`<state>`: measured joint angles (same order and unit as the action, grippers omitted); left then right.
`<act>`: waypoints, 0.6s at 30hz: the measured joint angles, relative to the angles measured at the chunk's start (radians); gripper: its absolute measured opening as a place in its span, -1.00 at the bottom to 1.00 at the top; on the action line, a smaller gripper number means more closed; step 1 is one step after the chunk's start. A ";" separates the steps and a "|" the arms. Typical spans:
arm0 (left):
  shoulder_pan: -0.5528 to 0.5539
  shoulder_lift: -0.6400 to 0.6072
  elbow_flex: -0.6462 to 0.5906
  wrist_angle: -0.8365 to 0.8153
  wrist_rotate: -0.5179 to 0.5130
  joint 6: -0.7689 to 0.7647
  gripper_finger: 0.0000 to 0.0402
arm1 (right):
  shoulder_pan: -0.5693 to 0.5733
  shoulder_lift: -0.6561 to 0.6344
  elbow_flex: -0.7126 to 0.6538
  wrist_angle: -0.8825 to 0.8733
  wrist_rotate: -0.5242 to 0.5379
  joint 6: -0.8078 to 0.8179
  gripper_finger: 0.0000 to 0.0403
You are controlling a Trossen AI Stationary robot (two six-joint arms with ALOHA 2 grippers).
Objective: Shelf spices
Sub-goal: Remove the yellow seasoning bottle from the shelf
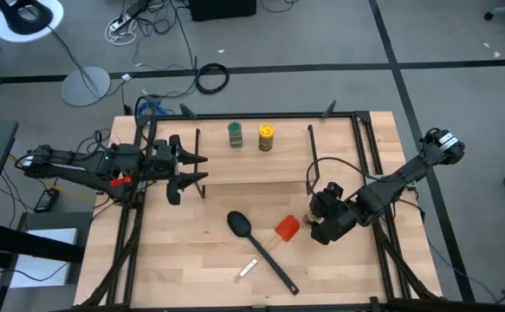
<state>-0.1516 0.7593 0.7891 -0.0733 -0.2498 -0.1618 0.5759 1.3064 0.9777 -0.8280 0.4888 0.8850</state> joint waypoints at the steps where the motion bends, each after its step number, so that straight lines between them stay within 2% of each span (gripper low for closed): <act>1: 0.000 0.000 0.000 0.000 0.000 0.000 0.09 | -0.002 0.000 0.022 -0.003 0.006 -0.025 0.73; 7: 0.000 0.000 0.000 0.000 0.000 0.000 0.09 | -0.029 0.000 0.172 -0.010 0.072 -0.251 0.73; 13: 0.000 0.000 0.000 0.000 0.000 0.003 0.09 | -0.103 0.000 0.333 -0.010 0.233 -0.621 0.72; 18: 0.000 0.000 0.000 0.000 0.000 0.004 0.09 | -0.277 0.000 0.429 -0.007 0.182 -0.824 0.73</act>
<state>-0.1516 0.7593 0.7891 -0.0731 -0.2500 -0.1581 0.2987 1.3064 1.4072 -0.8350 0.6708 0.0610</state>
